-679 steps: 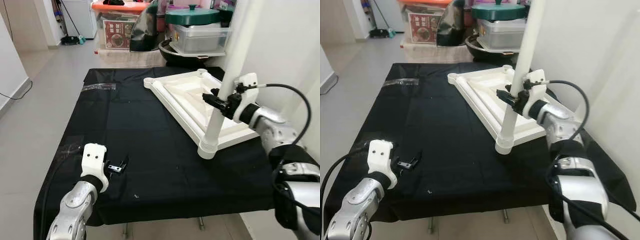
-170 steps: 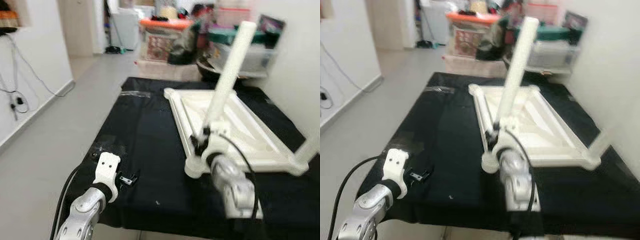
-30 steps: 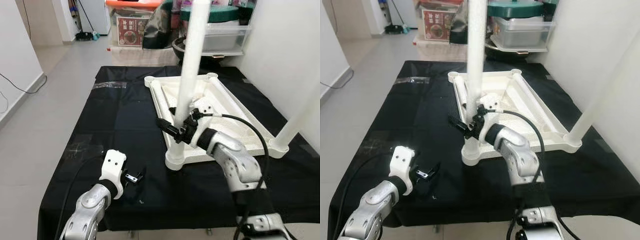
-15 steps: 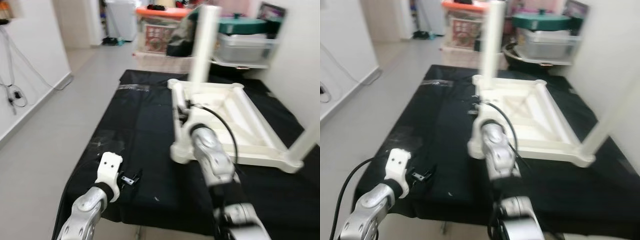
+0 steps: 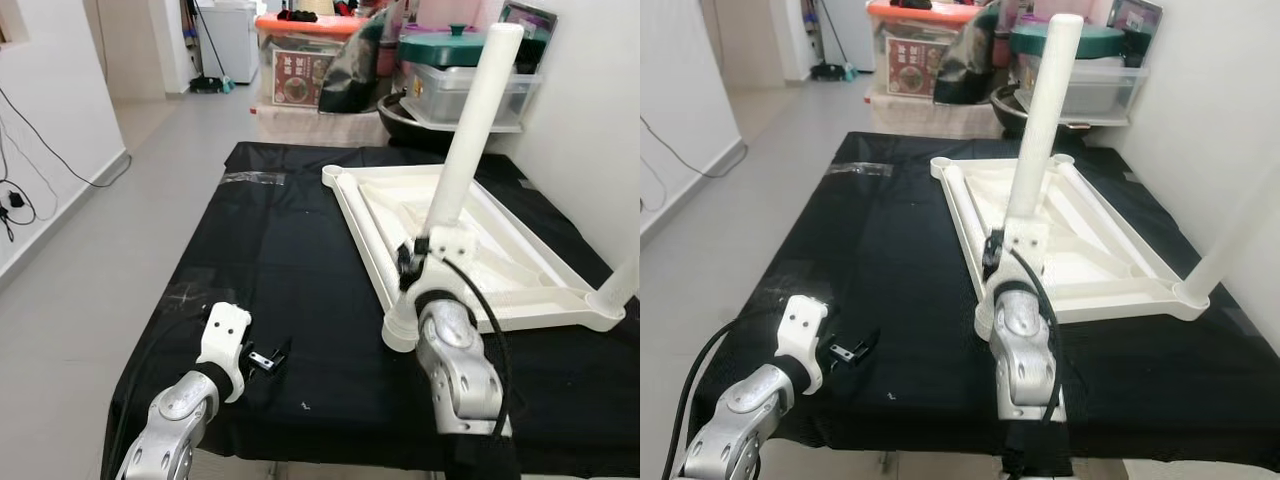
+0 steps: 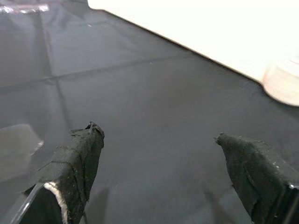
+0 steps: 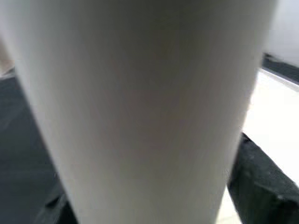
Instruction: Building children table
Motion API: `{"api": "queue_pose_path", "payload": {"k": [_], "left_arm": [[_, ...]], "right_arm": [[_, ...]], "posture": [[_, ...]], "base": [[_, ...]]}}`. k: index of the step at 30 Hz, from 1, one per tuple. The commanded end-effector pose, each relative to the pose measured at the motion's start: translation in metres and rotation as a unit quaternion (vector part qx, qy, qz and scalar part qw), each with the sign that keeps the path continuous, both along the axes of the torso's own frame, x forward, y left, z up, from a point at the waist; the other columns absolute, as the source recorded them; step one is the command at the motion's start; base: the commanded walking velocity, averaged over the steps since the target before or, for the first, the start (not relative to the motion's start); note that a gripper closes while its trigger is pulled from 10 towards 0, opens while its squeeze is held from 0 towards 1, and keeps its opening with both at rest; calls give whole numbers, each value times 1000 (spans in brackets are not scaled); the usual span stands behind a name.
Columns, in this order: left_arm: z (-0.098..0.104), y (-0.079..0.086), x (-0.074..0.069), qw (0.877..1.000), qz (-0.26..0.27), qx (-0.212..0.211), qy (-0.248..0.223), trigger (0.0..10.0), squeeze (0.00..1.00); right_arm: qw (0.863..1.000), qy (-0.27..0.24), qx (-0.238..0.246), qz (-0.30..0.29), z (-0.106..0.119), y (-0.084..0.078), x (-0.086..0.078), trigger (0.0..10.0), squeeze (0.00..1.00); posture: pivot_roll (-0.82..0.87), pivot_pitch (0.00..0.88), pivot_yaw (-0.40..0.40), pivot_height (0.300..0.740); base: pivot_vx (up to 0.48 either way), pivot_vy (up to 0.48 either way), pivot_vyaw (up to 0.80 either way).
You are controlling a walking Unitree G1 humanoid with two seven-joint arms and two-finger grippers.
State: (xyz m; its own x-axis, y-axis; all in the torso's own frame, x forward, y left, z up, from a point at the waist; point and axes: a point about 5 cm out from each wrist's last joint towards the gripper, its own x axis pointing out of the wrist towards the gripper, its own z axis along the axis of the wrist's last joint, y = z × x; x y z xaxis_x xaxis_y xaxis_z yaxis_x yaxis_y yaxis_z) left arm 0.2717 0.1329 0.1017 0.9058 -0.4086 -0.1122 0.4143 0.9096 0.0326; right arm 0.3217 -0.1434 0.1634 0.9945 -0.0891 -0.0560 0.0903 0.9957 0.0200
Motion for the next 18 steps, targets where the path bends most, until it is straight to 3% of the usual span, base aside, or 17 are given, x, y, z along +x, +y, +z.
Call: {"api": "queue_pose_path", "payload": {"k": [1, 2, 5, 8, 9, 10, 12, 14, 15, 17, 18], "left_arm": [[-5, 2, -1, 1000, 0, 2, 11, 10000, 0], [-5, 2, -1, 1000, 0, 2, 11, 10000, 0], [-4, 3, -2, 1000, 3, 1, 9, 10000, 0], [-4, 3, -2, 1000, 3, 1, 9, 10000, 0], [-4, 3, -2, 1000, 4, 2, 8, 10000, 0], [-4, 3, -2, 1000, 4, 2, 8, 10000, 0], [-3, 5, -2, 1000, 6, 4, 5, 10000, 0], [-3, 5, -2, 1000, 6, 4, 5, 10000, 0], [-2, 5, 0, 1000, 7, 6, 2, 10000, 0], [-2, 5, 0, 1000, 7, 6, 2, 10000, 0], [-2, 5, 0, 1000, 7, 6, 1, 10000, 0]], "right_arm": [[998, 9, 3, 61, 2, 7, 12, 10000, 0], [998, 9, 3, 61, 2, 7, 12, 10000, 0], [990, -3, 19, 138, 15, 5, 26, 10000, 0], [990, -3, 19, 138, 15, 5, 26, 10000, 0], [982, -25, 28, 185, 24, 6, 31, 10000, 0], [982, -25, 28, 185, 24, 6, 31, 10000, 0], [947, -61, 47, 313, 37, 21, 34, 10000, 0], [947, -61, 47, 313, 37, 21, 34, 10000, 0], [922, -68, 55, 378, 35, 39, 38, 10000, 0], [922, -68, 55, 378, 35, 39, 38, 10000, 0], [915, -66, 60, 394, 33, 45, 39, 10000, 0]], "posture": [[15, 0, -52, 740], [15, 0, -52, 740], [28, 0, -59, 740], [28, 0, -59, 740], [34, 0, -64, 740], [34, 0, -64, 740], [51, 0, -69, 740], [51, 0, -69, 740], [63, 0, -75, 740], [63, 0, -75, 740], [63, 0, -75, 740]], "base": [[0, 0, 0], [0, 0, 0], [0, 0, 0], [0, 0, 0], [0, 0, 0], [0, 0, 0], [0, 0, 0], [0, 0, 0], [0, 0, 0], [0, 0, 0], [0, 0, 0]]}}
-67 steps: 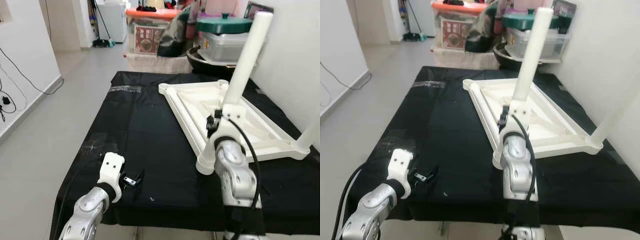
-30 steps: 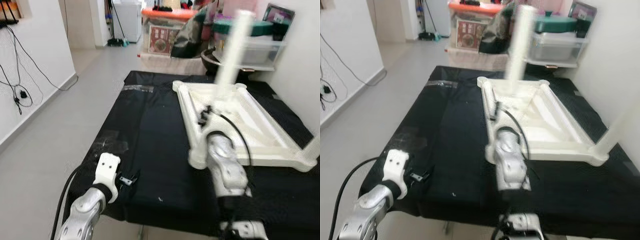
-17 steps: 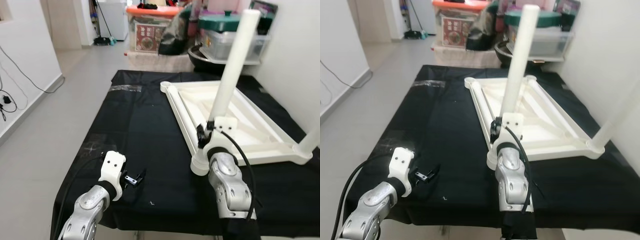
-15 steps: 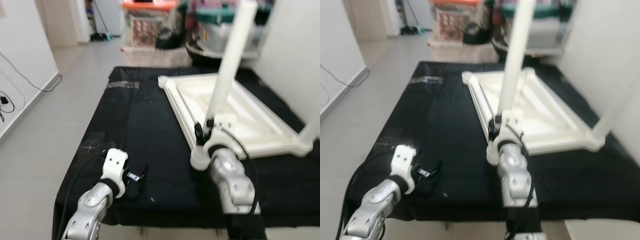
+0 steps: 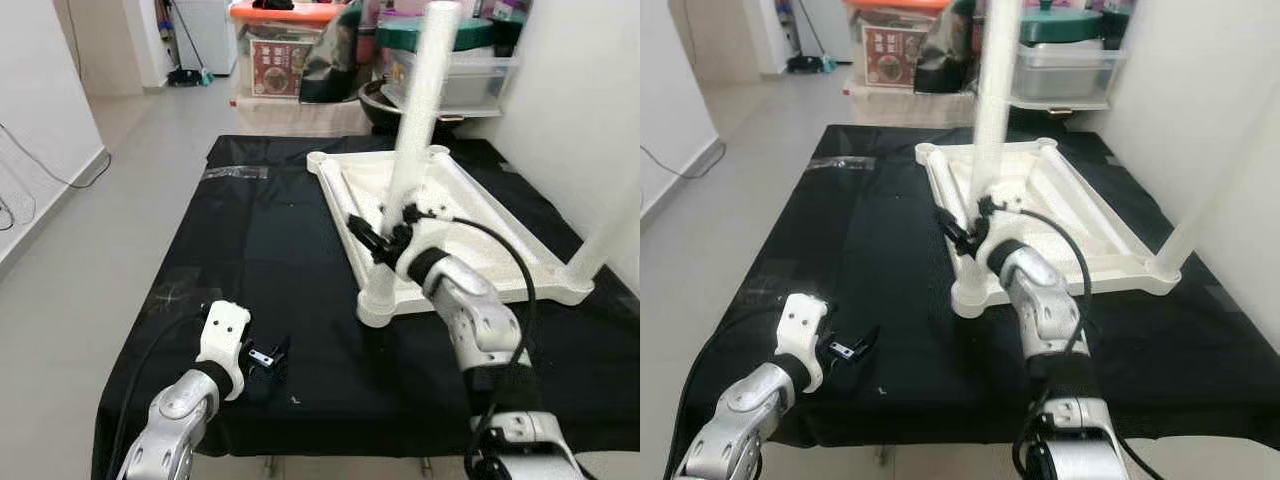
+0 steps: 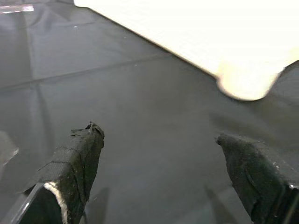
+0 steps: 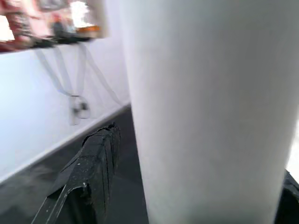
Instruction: Building children table
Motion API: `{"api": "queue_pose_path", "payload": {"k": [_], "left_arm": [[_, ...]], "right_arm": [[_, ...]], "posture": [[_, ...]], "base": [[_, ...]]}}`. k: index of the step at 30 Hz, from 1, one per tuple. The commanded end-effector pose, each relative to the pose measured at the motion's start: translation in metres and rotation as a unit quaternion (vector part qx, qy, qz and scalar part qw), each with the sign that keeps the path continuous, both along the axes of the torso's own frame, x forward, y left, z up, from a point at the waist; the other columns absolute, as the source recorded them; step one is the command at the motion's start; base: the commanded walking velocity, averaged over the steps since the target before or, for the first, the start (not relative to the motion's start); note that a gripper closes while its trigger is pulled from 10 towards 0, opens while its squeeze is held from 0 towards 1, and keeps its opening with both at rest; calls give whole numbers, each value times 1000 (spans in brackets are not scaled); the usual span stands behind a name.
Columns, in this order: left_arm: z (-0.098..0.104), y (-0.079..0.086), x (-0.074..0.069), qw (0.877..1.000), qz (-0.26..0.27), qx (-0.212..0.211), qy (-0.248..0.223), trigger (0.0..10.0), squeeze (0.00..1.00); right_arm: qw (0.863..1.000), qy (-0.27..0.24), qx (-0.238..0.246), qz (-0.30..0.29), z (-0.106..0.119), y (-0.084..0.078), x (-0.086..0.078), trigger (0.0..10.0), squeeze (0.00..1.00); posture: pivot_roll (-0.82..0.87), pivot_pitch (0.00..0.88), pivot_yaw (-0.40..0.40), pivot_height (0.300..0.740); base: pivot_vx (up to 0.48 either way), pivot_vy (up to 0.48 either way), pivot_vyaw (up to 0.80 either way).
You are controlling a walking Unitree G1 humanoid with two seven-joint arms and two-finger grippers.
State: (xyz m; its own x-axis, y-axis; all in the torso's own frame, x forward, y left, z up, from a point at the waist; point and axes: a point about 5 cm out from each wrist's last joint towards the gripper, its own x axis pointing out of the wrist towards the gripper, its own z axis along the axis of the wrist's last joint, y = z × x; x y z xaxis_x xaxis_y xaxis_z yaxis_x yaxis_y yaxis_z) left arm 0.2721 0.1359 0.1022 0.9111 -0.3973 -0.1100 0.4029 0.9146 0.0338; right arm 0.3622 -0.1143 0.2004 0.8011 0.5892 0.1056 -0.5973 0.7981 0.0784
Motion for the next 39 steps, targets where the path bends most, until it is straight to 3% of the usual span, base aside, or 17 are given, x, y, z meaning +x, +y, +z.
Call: {"api": "queue_pose_path", "payload": {"k": [1, 3, 4, 9, 11, 12, 14, 15, 18, 19, 21, 25, 26, 27, 32, 33, 39], "left_arm": [[-2, 2, 0, 1000, 1, 6, 2, 10000, 0], [-1, 1, 0, 1000, 0, 5, 1, 10000, 0], [-1, 1, -1, 1000, 0, 5, 1, 10000, 0], [-2, 3, -2, 1000, 2, 7, 3, 10000, 0], [-5, 5, -6, 1000, 5, 7, 7, 10000, 0], [-5, 5, -6, 1000, 5, 7, 7, 10000, 0], [-7, 1, -9, 1000, 1, 2, 11, 10000, 0], [-8, -1, -10, 1000, -2, 2, 13, 10000, 0], [-8, -4, -10, 1000, -6, 0, 15, 10000, 0], [-7, -5, -8, 1000, -11, 1, 15, 10000, 0], [-7, -5, -8, 1000, -11, 1, 15, 10000, 0], [-5, -3, -2, 1000, -14, 4, 11, 10000, 0], [-5, -3, -2, 1000, -14, 4, 11, 10000, 0], [-4, -3, -2, 1000, -13, 3, 10, 10000, 0], [-4, -2, -4, 1000, -10, 1, 9, 10000, 0], [-4, -2, -4, 1000, -10, 1, 10, 10000, 0], [-4, -1, -3, 1000, -3, 0, 7, 10000, 0]], "right_arm": [[999, 4, 6, 45, -4, 16, -2, 10000, 0], [998, 4, 7, 66, -6, 22, -3, 10000, 0], [998, 7, 21, 61, -7, 25, -2, 0, 0], [999, 18, 26, 28, -13, 24, 0, 0, 0], [979, 102, -39, -174, -44, -3, -1, 0, 0], [979, 102, -39, -174, -44, -3, -1, 0, 0], [901, 157, -78, -396, -65, -50, -15, 0, 0], [879, 147, -88, -445, -67, -63, -26, 0, 0], [864, 125, -94, -478, -66, -70, -42, 0, 0], [861, 106, -97, -489, -57, -66, -52, 9490, 0], [861, 106, -97, -489, -57, -66, -52, 9490, 0], [910, 83, -41, -404, -40, -38, -45, 10000, 0], [910, 83, -41, -404, -40, -38, -45, 10000, 0], [919, 68, -23, -387, -32, -32, -43, 10000, 1000], [963, 26, 9, -268, -1, -13, -27, 10000, 1000], [979, 15, 2, -201, 3, -8, -22, 10000, 0], [998, 10, -54, -15, -3, -18, -8, 10000, 0]], "posture": [[63, 0, -75, 740], [66, 0, -77, 740], [73, 0, -82, 740], [69, 0, -83, 740], [47, 0, -75, 740], [47, 0, -75, 740], [31, 0, -70, 740], [31, 0, -68, 740], [22, 0, -57, 740], [14, 0, -50, 740], [14, 0, -50, 740], [6, 0, -50, 740], [6, 0, -50, 740], [6, 0, -50, 740], [13, 0, -56, 740], [12, 0, -53, 740], [40, 0, -74, 740]], "base": [[0, 0, 0], [0, 0, 0], [0, 0, 0], [0, 0, 0], [0, 0, 0], [0, 0, 0], [0, 0, 0], [0, 0, 0], [0, 0, 0], [0, 0, 0], [0, 0, 0], [0, 0, 0], [0, 0, 0], [0, 0, 0], [0, 0, 0], [0, 0, 0], [0, 0, 0]]}}
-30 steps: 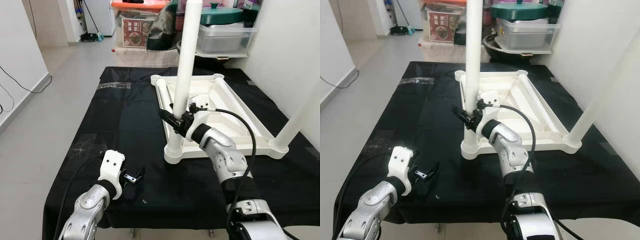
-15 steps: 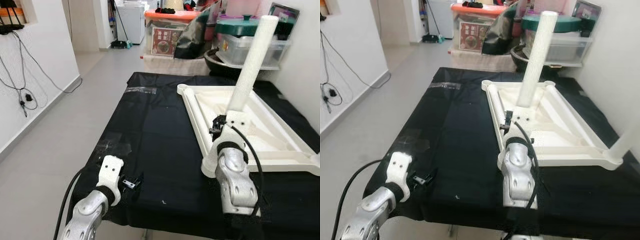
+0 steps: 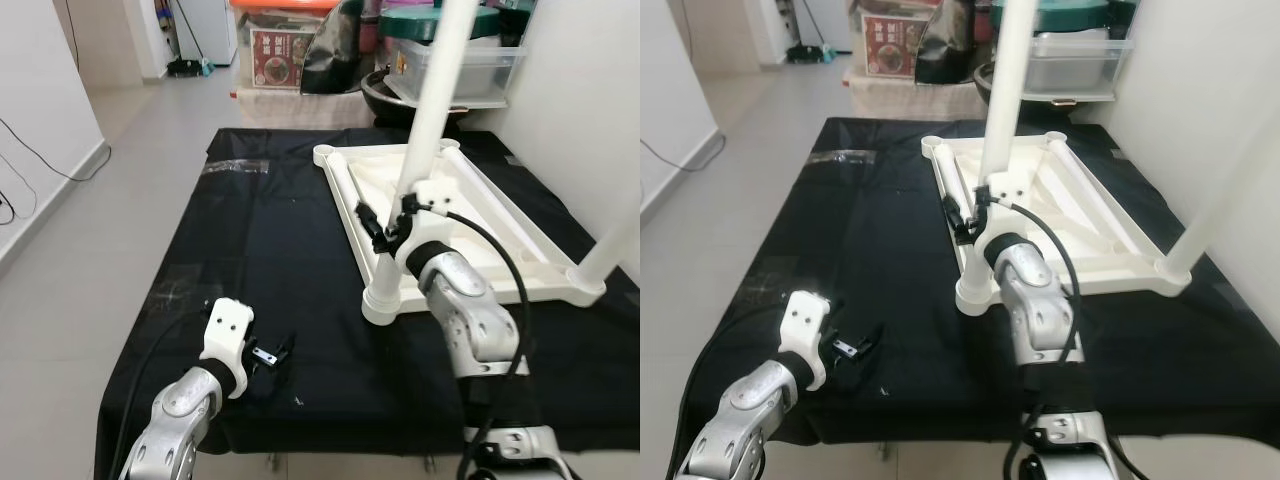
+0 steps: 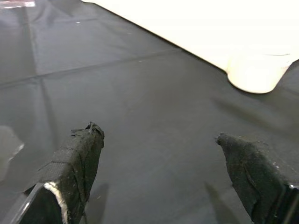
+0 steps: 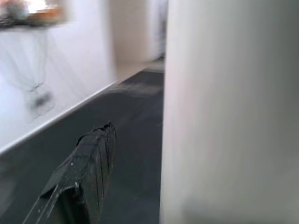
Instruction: Building children table
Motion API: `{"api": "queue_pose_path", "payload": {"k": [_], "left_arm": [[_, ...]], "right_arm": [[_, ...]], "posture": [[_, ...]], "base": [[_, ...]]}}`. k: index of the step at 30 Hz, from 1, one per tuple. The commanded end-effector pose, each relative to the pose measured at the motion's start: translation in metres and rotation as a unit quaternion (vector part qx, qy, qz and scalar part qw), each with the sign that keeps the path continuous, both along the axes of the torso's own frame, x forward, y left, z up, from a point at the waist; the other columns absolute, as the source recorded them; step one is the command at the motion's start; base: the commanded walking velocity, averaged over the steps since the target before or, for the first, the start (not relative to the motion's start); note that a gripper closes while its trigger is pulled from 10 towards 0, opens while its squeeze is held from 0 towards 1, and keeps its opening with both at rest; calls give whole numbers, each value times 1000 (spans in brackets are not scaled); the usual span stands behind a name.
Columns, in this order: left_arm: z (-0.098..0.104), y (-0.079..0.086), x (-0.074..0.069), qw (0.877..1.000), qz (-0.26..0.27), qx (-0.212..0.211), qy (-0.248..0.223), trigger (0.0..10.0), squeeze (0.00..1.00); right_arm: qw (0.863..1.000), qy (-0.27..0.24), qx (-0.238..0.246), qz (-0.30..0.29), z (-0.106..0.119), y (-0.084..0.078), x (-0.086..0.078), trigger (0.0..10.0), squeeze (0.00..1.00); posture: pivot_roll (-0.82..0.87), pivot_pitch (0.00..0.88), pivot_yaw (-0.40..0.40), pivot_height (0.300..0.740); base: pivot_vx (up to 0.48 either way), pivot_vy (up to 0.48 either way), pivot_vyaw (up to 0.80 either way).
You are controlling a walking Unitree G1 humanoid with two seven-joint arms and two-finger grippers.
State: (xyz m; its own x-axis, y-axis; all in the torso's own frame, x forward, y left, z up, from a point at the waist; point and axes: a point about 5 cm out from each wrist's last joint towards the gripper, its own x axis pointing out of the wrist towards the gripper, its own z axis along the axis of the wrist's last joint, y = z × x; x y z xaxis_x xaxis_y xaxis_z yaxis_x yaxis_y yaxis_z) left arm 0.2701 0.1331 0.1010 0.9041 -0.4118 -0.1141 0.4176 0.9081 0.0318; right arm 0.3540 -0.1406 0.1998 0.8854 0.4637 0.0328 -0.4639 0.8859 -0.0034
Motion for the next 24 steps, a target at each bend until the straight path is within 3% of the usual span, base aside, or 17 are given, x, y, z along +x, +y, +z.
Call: {"api": "queue_pose_path", "payload": {"k": [1, 3, 4, 5, 6, 8, 9, 11, 12, 15, 16, 18, 20, 21, 22, 23, 24], "left_arm": [[-2, 2, -1, 1000, 5, 0, 5, 10000, 0], [-2, 2, -1, 1000, 5, 0, 5, 10000, 0], [-2, 2, 0, 1000, 6, 0, 4, 10000, 0], [-2, 2, 0, 1000, 6, 0, 4, 10000, 0], [-2, 2, -1, 1000, 5, 0, 4, 10000, 0], [-2, 2, -1, 1000, 5, 0, 4, 10000, 0], [-2, 0, 0, 1000, 3, 1, 4, 10000, 0], [-1, 1, 0, 1000, 4, 1, 2, 10000, 0], [0, 2, 0, 1000, 6, 2, 1, 10000, 0], [0, 4, 0, 1000, 7, 2, 1, 10000, 0], [-3, 5, -4, 1000, 8, 4, 6, 10000, 0], [-3, 5, -4, 1000, 8, 4, 6, 10000, 0], [-5, 4, -6, 1000, 6, 3, 10, 10000, 0], [-5, 4, -6, 1000, 6, 3, 10, 10000, 0], [-5, 3, -5, 1000, 3, 3, 10, 10000, 0], [-4, 2, -4, 1000, 3, 2, 9, 10000, 0], [-4, 2, -4, 1000, 3, 2, 9, 10000, 0]], "right_arm": [[998, 4, 1, 63, -2, 9, 1, 10000, 0], [998, 4, 1, 63, -2, 9, 1, 10000, 0], [994, 2, -2, 107, -3, 14, -1, 10000, 0], [994, 2, -2, 107, -3, 14, -1, 10000, 0], [988, 5, -5, 154, -7, 26, 0, 9255, 0], [988, 5, -5, 154, -7, 26, 0, 9255, 0], [983, 9, 0, 183, -11, 38, 0, 0, 0], [986, 7, 18, 167, -12, 46, 4, 0, 0], [996, 14, 10, 86, -16, 46, 12, 0, 0], [999, 17, 2, 29, -18, 43, 18, 0, 0], [972, 84, -17, -218, -39, 3, 24, 0, 0], [972, 84, -17, -218, -39, 3, 24, 0, 0], [925, 118, -29, -360, -56, -27, 10, 0, 0], [925, 118, -29, -360, -56, -27, 10, 0, 0], [908, 104, -45, -404, -61, -37, -7, 0, 0], [901, 99, -52, -420, -62, -38, -22, 0, 0], [901, 99, -52, -420, -62, -38, -22, 0, 0]], "posture": [[40, 0, -74, 740], [40, 0, -74, 740], [45, 0, -75, 740], [45, 0, -75, 740], [51, 0, -73, 740], [51, 0, -73, 740], [65, 0, -83, 740], [68, 0, -82, 740], [63, 0, -79, 740], [61, 0, -79, 740], [47, 0, -71, 740], [47, 0, -71, 740], [46, 0, -68, 740], [46, 0, -68, 740], [36, 0, -68, 740], [29, 0, -67, 740], [29, 0, -67, 740]], "base": [[0, 0, 0], [0, 0, 0], [0, 0, 0], [0, 0, 0], [0, 0, 0], [0, 0, 0], [0, 0, 0], [0, 0, 0], [0, 0, 0], [0, 0, 0], [0, 0, 0], [0, 0, 0], [0, 0, 0], [0, 0, 0], [0, 0, 0], [0, 0, 0], [0, 0, 0]]}}
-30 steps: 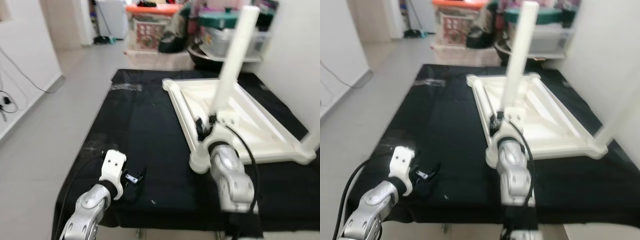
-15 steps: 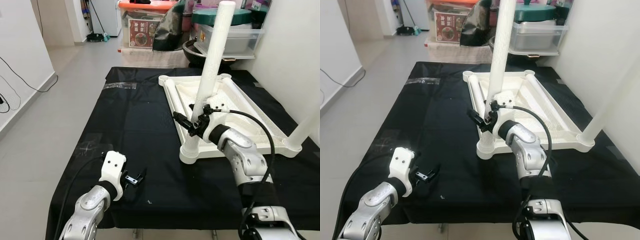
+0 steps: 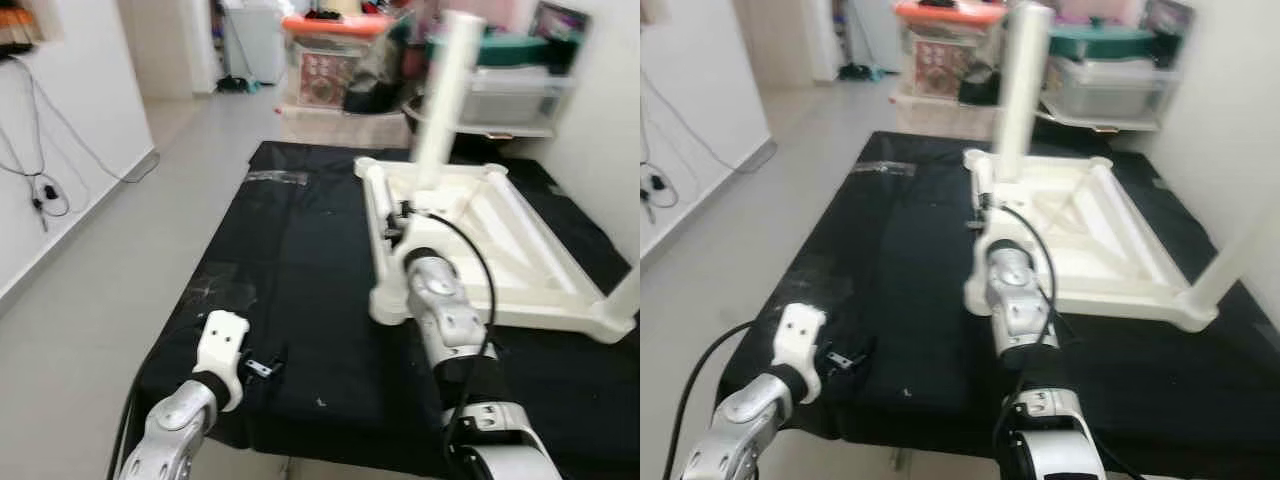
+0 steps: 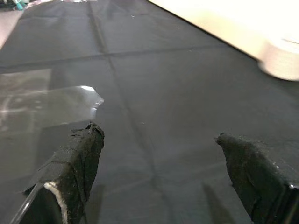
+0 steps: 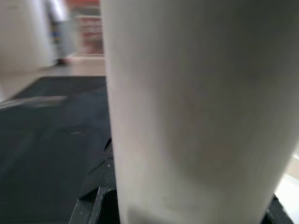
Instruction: Building children table
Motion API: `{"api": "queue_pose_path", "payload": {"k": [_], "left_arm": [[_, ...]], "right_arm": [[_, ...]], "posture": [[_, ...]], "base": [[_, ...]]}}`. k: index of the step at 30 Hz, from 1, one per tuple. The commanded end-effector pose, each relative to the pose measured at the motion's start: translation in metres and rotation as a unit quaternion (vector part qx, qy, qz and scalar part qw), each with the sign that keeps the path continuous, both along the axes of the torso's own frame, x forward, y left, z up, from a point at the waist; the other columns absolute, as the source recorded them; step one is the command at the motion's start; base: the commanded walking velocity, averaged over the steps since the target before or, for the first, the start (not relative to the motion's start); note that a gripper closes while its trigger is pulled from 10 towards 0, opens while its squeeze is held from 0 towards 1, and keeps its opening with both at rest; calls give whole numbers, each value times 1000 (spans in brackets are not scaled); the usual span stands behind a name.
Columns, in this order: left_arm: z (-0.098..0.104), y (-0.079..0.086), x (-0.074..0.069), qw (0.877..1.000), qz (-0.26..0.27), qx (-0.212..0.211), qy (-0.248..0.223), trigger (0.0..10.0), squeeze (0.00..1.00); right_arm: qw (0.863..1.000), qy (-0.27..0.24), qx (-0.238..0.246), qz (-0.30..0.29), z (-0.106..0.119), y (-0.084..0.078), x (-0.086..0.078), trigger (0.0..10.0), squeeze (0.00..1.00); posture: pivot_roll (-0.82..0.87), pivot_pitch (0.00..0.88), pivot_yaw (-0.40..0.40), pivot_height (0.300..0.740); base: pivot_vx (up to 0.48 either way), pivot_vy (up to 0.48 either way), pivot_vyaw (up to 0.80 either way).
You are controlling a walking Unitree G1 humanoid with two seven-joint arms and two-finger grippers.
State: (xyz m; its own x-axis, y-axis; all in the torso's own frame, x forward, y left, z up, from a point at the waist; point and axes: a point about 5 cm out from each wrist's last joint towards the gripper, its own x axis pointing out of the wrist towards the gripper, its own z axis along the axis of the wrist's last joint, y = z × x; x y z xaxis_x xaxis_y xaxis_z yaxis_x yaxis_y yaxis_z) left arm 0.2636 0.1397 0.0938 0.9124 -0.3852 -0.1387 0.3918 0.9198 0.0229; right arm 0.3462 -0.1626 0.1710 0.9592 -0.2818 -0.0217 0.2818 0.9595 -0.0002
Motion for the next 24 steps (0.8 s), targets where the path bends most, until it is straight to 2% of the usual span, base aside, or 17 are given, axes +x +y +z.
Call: {"api": "queue_pose_path", "payload": {"k": [1, 3, 4, 6, 8, 9, 12, 13, 14, 15, 17, 18, 20, 21, 22, 23, 24], "left_arm": [[4, -4, 2, 1000, -12, 1, -4, 10000, 0], [4, -4, 2, 1000, -12, 1, -4, 10000, 0], [3, -4, 2, 1000, -12, 0, -3, 10000, 0], [1, -8, -1, 1000, -20, -1, 2, 10000, 0], [1, -8, -1, 1000, -20, -1, 2, 10000, 0], [1, -10, 0, 1000, -25, -2, 3, 10000, 0], [4, -9, 6, 1000, -27, 0, -3, 10000, 0], [6, -8, 8, 1000, -25, 1, -8, 10000, 0], [6, -8, 8, 1000, -25, 1, -8, 10000, 0], [8, -6, 10, 1000, -21, 1, -11, 10000, 0], [8, -6, 10, 1000, -21, 1, -11, 10000, 0], [9, -5, 11, 1000, -18, 1, -13, 10000, 0], [7, -6, 7, 1000, -16, -2, -11, 10000, 0], [7, -6, 7, 1000, -16, -2, -11, 10000, 0], [6, -6, 6, 1000, -17, -3, -10, 10000, 0], [6, -6, 6, 1000, -17, -3, -10, 10000, 0], [4, -7, 5, 1000, -18, -1, -9, 10000, 0]], "right_arm": [[995, 84, -28, -55, -34, -15, -28, 0, 0], [995, 84, -28, -55, -34, -15, -28, 0, 0], [995, 86, -26, -38, -32, -10, -37, 10000, 0], [998, 46, -8, 32, -18, 5, -42, 10000, 0], [998, 46, -8, 32, -18, 5, -42, 10000, 0], [997, 6, 3, 76, -6, 12, -38, 10000, 1000], [982, -55, 30, 178, 21, 20, -17, 10000, 1000], [972, -73, 35, 219, 32, 23, -8, 10000, 302], [972, -73, 35, 219, 32, 23, -8, 10000, 302], [958, -66, 45, 276, 40, 27, 0, 10000, 0], [958, -66, 45, 276, 40, 27, 0, 10000, 0], [948, -56, 50, 309, 43, 29, 4, 10000, 0], [897, -78, 21, 435, 58, 29, 1, 10000, 0], [897, -78, 21, 435, 58, 29, 1, 10000, 0], [871, -82, 4, 484, 60, 30, -1, 10000, 0], [871, -82, 4, 484, 60, 30, -1, 10000, 0], [850, -80, -13, 521, 58, 33, -4, 10000, 0]], "posture": [[18, 0, -60, 740], [18, 0, -60, 740], [6, 0, -52, 740], [-5, 0, -41, 740], [-5, 0, -41, 740], [-5, 0, -39, 740], [4, 0, -51, 740], [4, 0, -51, 740], [4, 0, -51, 740], [7, 0, -55, 740], [7, 0, -55, 740], [7, 0, -55, 740], [21, 0, -62, 740], [21, 0, -62, 740], [21, 0, -63, 740], [21, 0, -63, 740], [25, 0, -66, 740]], "base": [[0, 0, 0], [0, 0, 0], [0, 0, 0], [0, 0, 0], [0, 0, 0], [0, 0, 0], [0, 0, 0], [0, 0, 0], [0, 0, 0], [0, 0, 0], [0, 0, 0], [0, 0, 0], [0, 0, 0], [0, 0, 0], [0, 0, 0], [0, 0, 0], [0, 0, 0]]}}
